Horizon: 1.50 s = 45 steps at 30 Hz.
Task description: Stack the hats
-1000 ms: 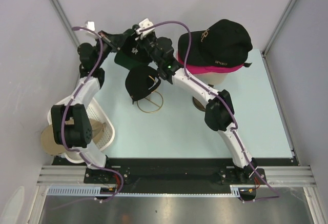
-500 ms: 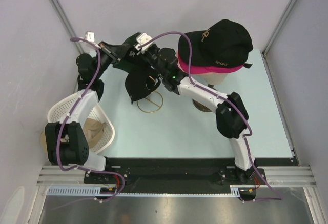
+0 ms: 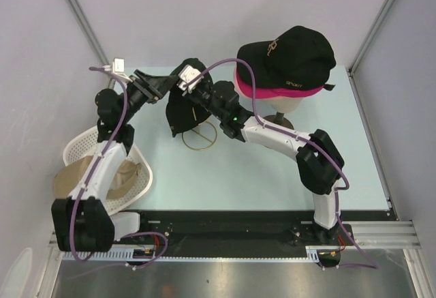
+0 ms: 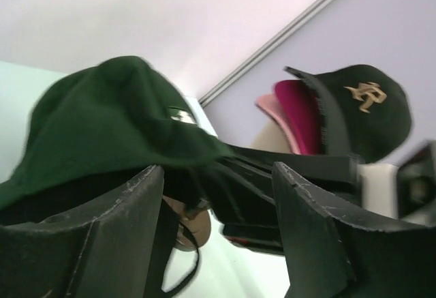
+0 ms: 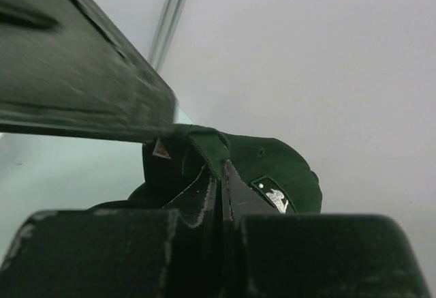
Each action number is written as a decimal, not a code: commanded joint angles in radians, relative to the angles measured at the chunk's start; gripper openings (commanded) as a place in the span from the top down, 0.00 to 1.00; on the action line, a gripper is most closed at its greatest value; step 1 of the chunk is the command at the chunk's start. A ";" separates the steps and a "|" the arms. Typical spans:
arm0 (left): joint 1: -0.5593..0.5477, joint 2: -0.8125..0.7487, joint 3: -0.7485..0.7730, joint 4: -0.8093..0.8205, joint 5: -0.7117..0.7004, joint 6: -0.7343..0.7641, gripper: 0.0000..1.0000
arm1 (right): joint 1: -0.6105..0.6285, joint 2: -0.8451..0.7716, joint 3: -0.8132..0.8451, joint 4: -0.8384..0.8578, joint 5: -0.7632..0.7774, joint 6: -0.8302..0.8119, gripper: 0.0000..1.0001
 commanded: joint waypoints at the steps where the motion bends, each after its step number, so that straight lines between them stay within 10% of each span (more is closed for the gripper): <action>1: -0.001 -0.169 -0.020 -0.047 -0.065 0.043 0.29 | 0.007 -0.025 0.018 0.079 -0.025 -0.009 1.00; 12: 0.004 -0.303 0.071 -0.480 -0.348 0.275 0.17 | 0.040 -0.056 -0.030 0.028 -0.101 -0.040 1.00; 45: 0.002 -0.029 -0.002 -0.339 -0.318 0.106 0.18 | 0.123 -0.258 -0.461 0.169 0.204 -0.192 0.95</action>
